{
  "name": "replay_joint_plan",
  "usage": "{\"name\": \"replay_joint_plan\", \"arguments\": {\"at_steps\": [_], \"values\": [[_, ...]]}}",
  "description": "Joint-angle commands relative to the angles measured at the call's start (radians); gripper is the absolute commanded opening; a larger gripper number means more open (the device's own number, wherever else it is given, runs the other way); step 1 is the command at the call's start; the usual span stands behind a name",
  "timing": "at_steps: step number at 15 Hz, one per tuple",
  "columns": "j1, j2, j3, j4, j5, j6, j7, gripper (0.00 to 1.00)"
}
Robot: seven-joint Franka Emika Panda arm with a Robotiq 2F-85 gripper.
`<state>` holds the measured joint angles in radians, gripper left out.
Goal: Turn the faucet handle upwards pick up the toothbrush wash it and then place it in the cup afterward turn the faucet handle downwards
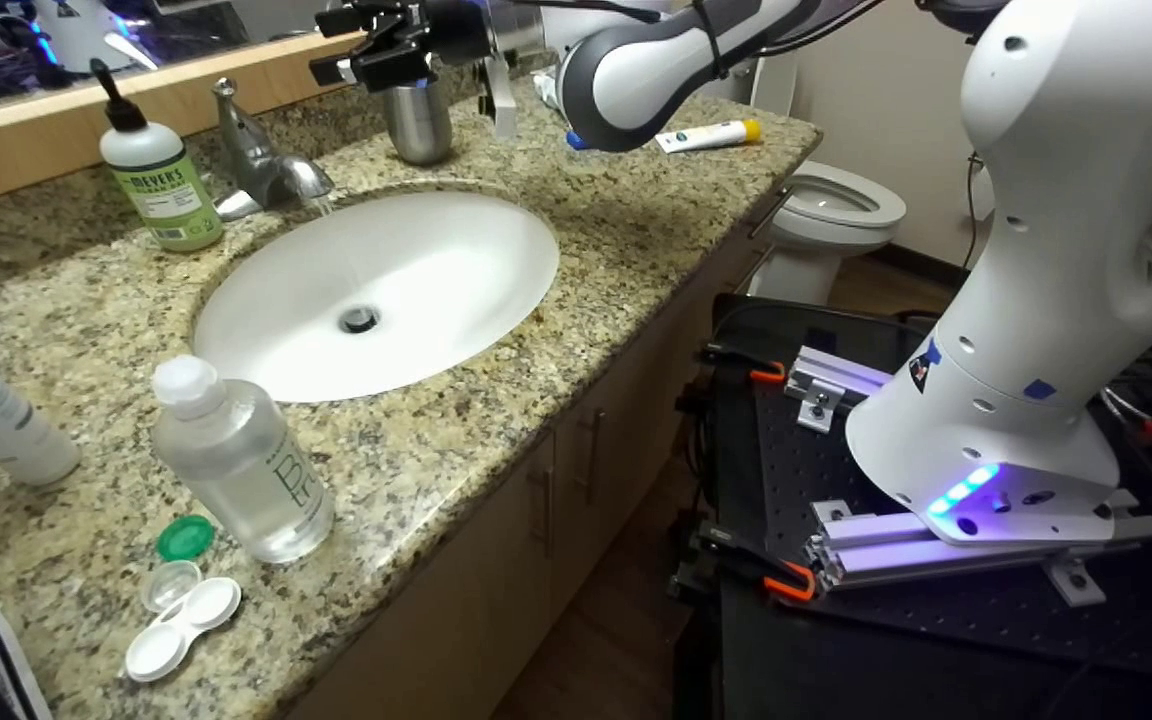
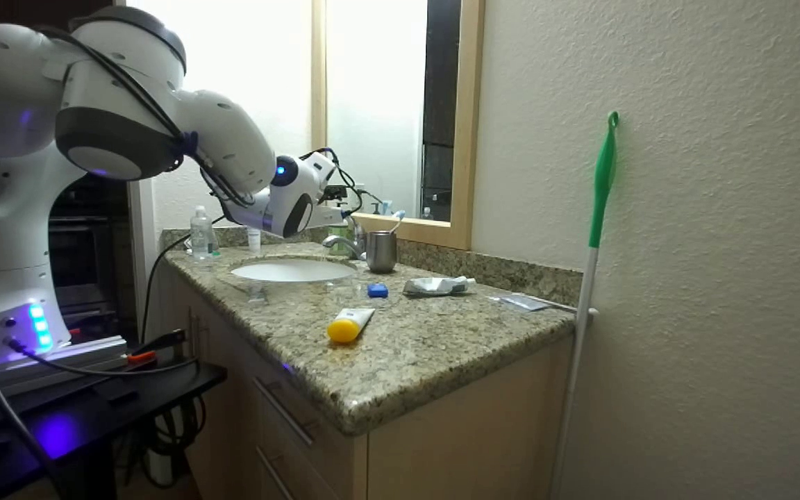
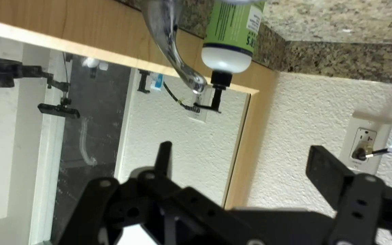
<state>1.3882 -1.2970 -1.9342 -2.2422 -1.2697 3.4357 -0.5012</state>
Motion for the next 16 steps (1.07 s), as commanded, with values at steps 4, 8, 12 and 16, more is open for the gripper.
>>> {"name": "replay_joint_plan", "arguments": {"at_steps": [4, 8, 12, 16], "values": [[-0.041, -0.078, 0.081, 0.014, -0.014, -0.052, 0.056, 1.00], [-0.029, -0.068, 0.068, 0.019, -0.018, -0.032, 0.053, 1.00], [0.213, -0.045, 0.053, 0.258, 0.223, 0.034, -0.185, 1.00], [0.468, -0.032, 0.024, 0.527, 0.447, 0.023, -0.405, 1.00]]}}
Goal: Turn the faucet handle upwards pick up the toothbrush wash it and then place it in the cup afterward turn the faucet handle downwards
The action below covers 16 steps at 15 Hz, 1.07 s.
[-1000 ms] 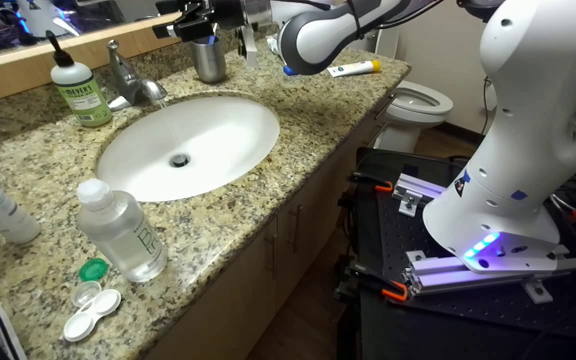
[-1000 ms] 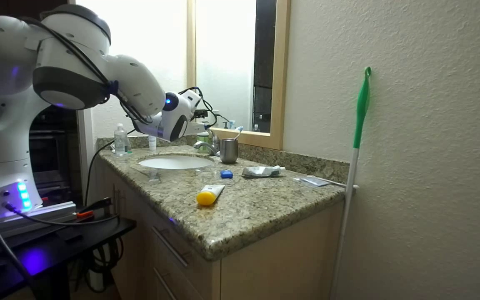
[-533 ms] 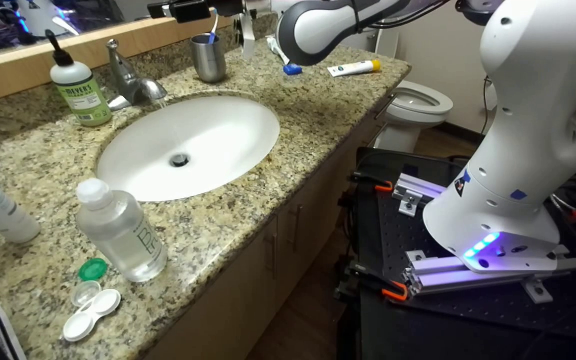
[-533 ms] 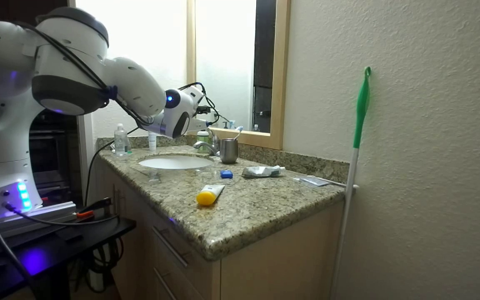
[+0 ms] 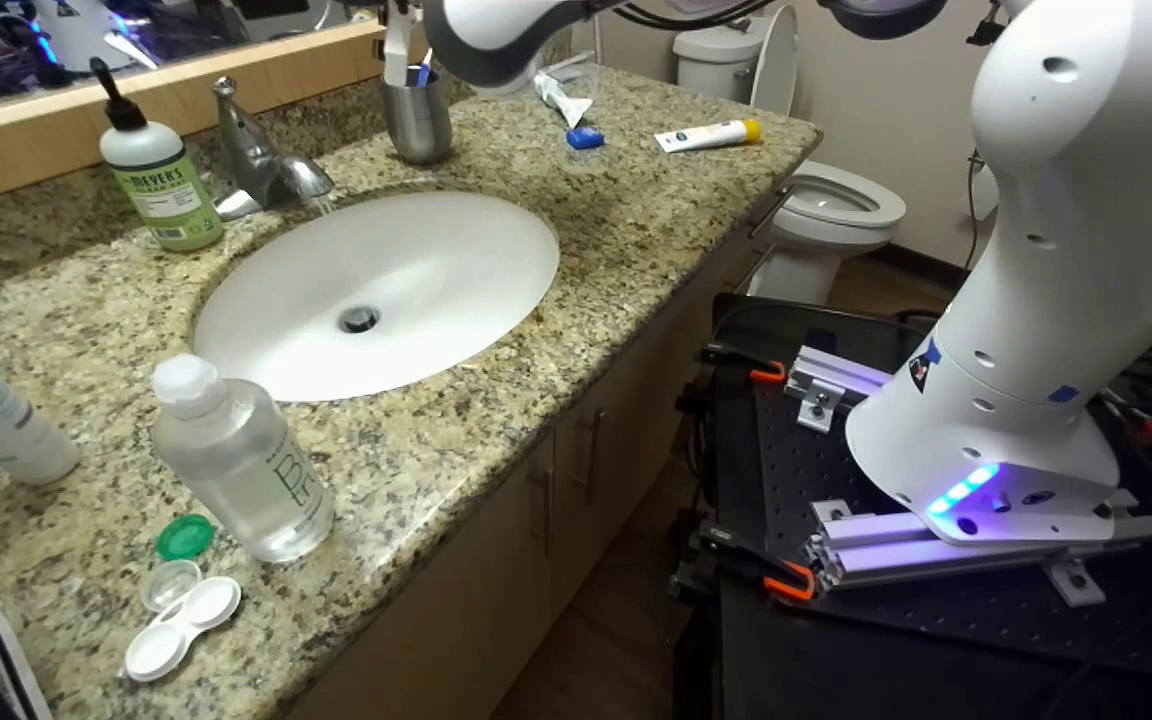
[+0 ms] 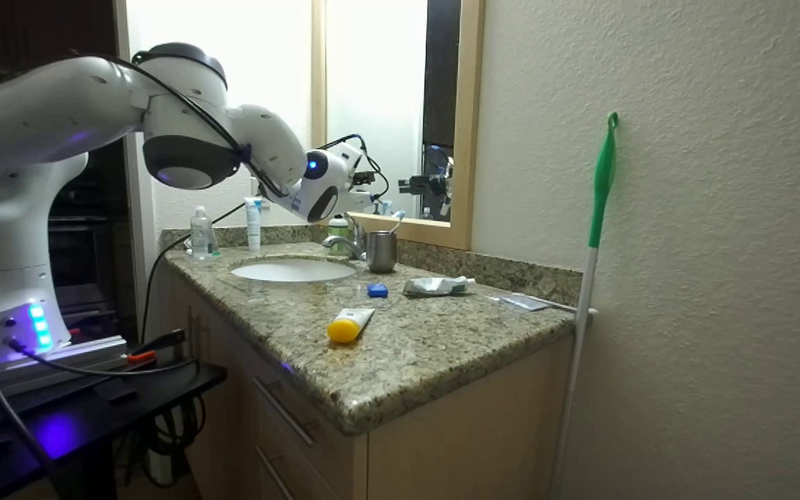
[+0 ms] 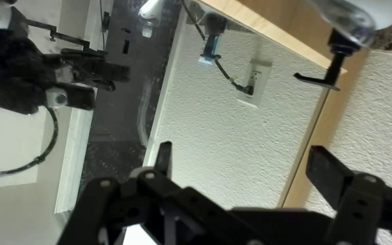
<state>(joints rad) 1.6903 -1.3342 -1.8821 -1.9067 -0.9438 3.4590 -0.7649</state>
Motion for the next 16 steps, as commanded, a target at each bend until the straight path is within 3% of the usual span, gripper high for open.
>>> {"name": "replay_joint_plan", "arguments": {"at_steps": [1, 2, 3, 5, 8, 11, 14, 16], "values": [[0.237, 0.038, -0.063, 0.260, 0.197, -0.001, -0.196, 1.00], [0.121, -0.005, -0.012, 0.132, 0.100, -0.006, -0.109, 1.00], [0.180, -0.004, -0.023, 0.194, 0.145, -0.006, -0.154, 1.00], [0.225, -0.002, -0.034, 0.224, 0.155, -0.002, -0.168, 1.00], [0.139, 0.007, 0.000, 0.210, 0.090, -0.042, -0.174, 1.00], [0.076, 0.036, -0.020, 0.199, 0.005, -0.060, -0.188, 1.00], [-0.013, 0.063, -0.014, 0.154, -0.076, -0.161, -0.173, 1.00], [-0.088, 0.030, 0.057, 0.115, -0.139, -0.270, -0.224, 1.00]]}}
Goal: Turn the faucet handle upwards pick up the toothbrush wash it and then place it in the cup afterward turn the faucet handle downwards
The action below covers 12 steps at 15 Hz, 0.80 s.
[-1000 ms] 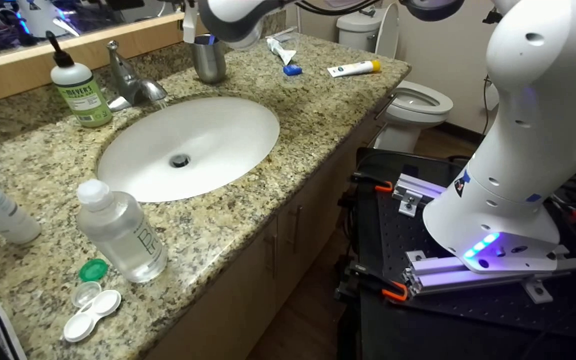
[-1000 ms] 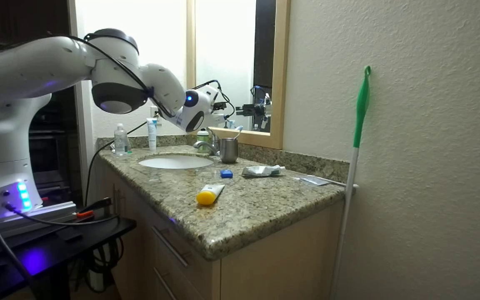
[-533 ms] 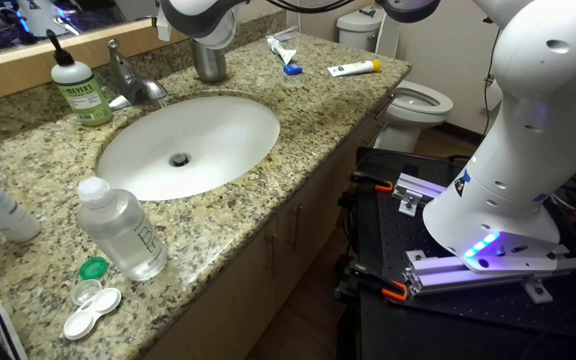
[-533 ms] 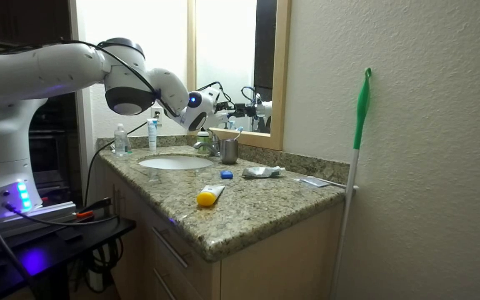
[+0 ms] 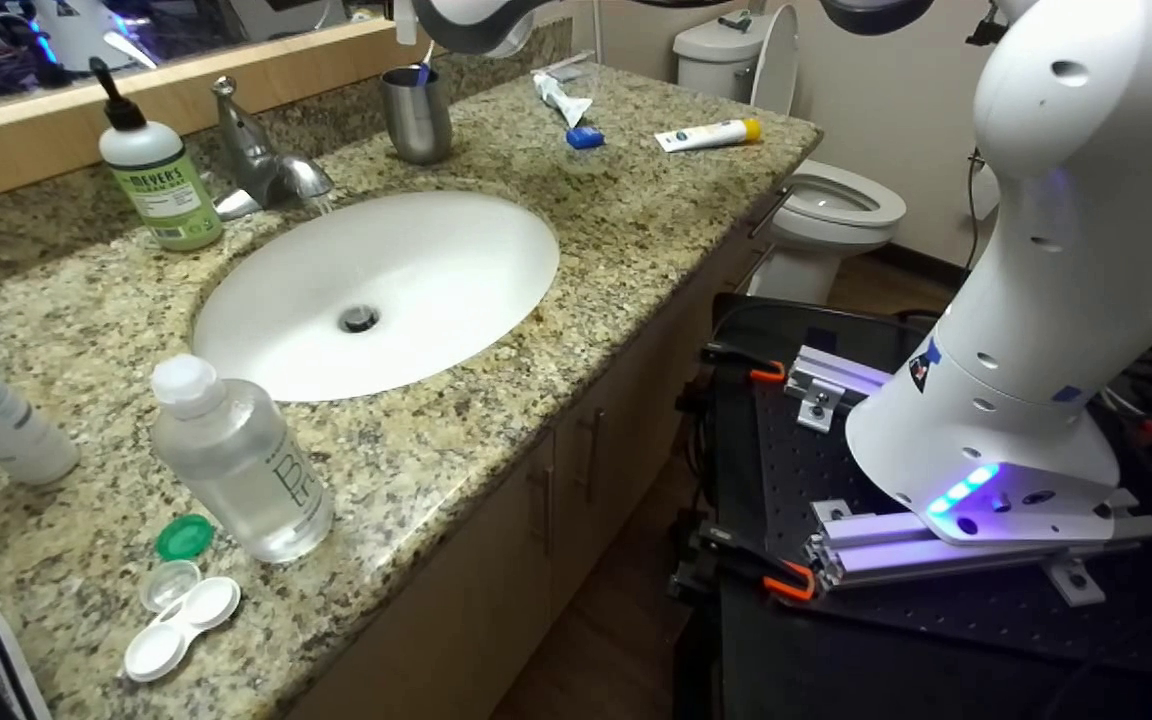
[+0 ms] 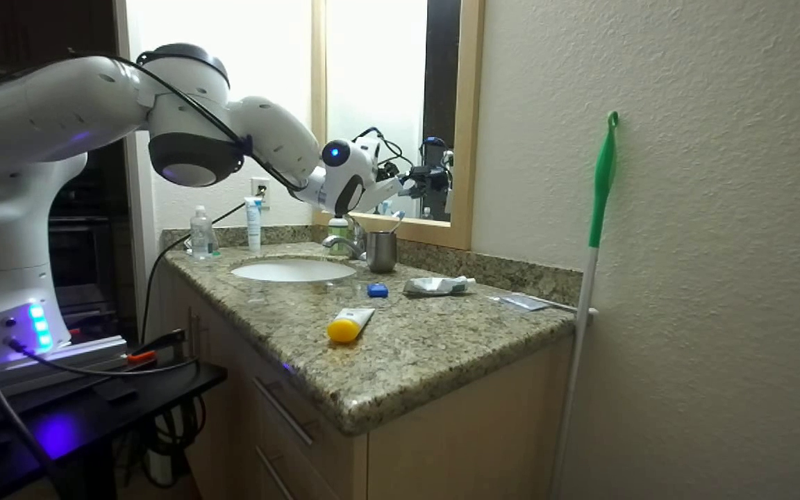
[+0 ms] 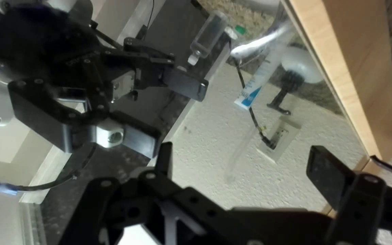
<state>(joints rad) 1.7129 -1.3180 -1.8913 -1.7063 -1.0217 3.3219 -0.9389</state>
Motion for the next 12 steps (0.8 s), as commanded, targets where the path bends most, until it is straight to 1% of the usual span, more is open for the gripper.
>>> {"name": "replay_joint_plan", "arguments": {"at_steps": [1, 2, 3, 4, 6, 7, 8, 10, 11, 12], "values": [[-0.155, -0.025, 0.123, -0.118, -0.092, -0.202, -0.096, 1.00], [-0.196, -0.087, 0.192, -0.155, -0.110, -0.267, -0.168, 1.00], [-0.220, -0.128, 0.235, -0.182, -0.106, -0.310, -0.232, 1.00], [-0.263, -0.173, 0.283, -0.228, -0.083, -0.381, -0.303, 1.00], [-0.293, -0.257, 0.347, -0.267, -0.061, -0.508, -0.424, 1.00], [-0.304, -0.148, 0.310, -0.318, 0.057, -0.471, -0.484, 1.00], [-0.312, -0.172, 0.327, -0.312, 0.071, -0.525, -0.555, 1.00], [-0.312, -0.172, 0.323, -0.307, 0.119, -0.549, -0.713, 1.00], [-0.356, -0.171, 0.326, -0.353, 0.147, -0.552, -0.786, 1.00], [-0.368, -0.171, 0.328, -0.368, 0.172, -0.539, -0.858, 1.00]]}}
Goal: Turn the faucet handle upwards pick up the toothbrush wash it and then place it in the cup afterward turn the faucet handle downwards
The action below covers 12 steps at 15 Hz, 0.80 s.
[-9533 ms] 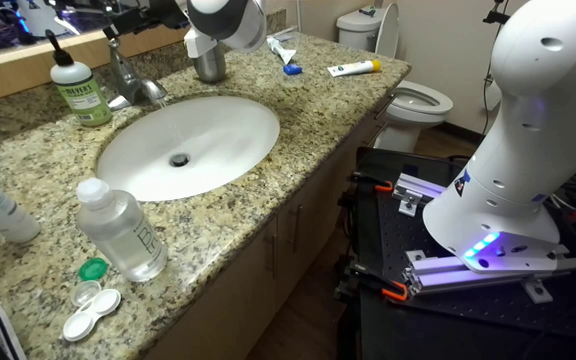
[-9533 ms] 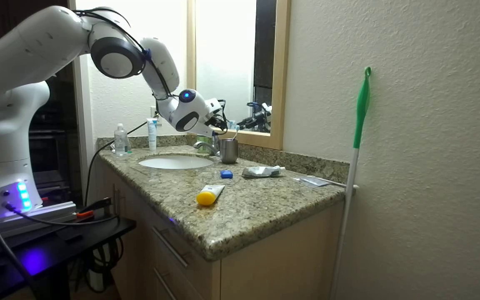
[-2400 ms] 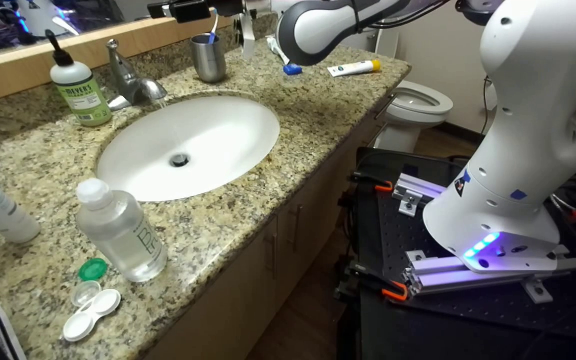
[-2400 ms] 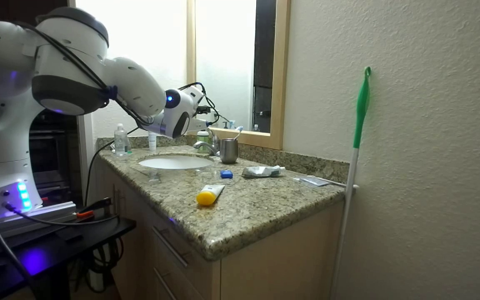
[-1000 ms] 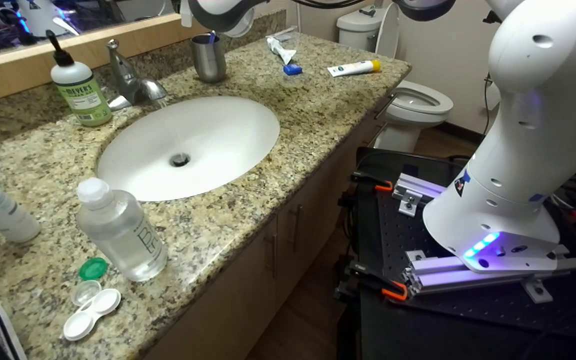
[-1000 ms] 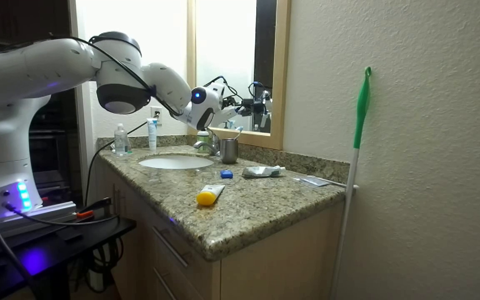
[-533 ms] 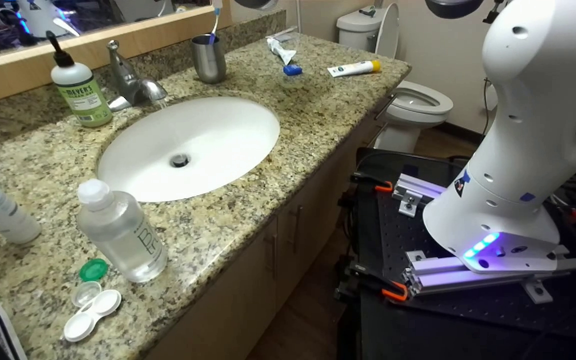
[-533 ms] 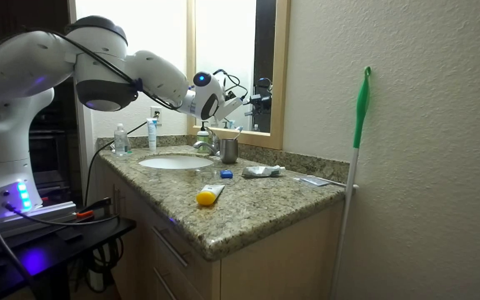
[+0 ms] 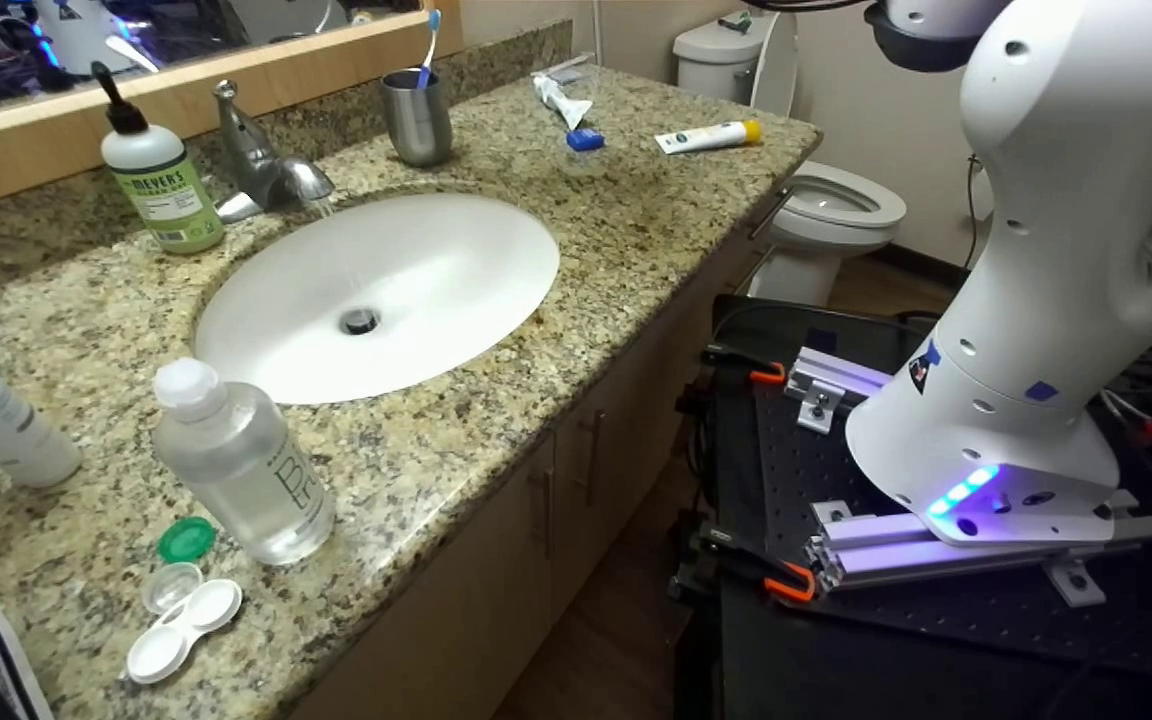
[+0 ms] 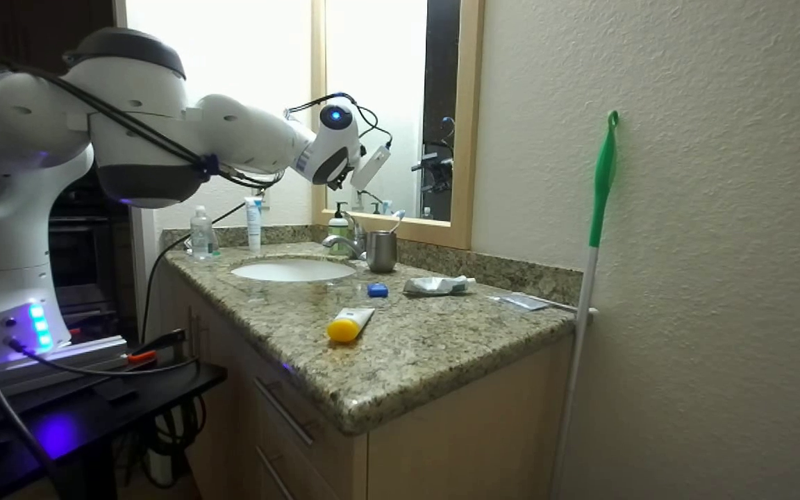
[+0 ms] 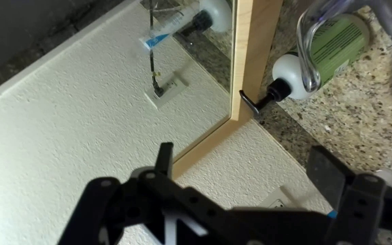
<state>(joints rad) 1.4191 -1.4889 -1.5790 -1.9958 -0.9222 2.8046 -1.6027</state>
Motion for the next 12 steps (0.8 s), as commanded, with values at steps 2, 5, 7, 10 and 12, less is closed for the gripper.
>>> {"name": "replay_joint_plan", "arguments": {"at_steps": [2, 5, 7, 10, 12], "values": [[-0.029, 0.015, -0.001, -0.034, 0.080, 0.007, -0.159, 1.00], [-0.038, 0.017, -0.001, -0.041, 0.096, 0.008, -0.174, 1.00], [-0.012, 0.003, -0.003, -0.029, 0.101, 0.023, -0.230, 1.00], [0.031, 0.003, -0.037, -0.024, 0.062, 0.005, -0.411, 1.00], [0.058, 0.003, -0.064, -0.021, 0.044, -0.006, -0.498, 1.00]]}}
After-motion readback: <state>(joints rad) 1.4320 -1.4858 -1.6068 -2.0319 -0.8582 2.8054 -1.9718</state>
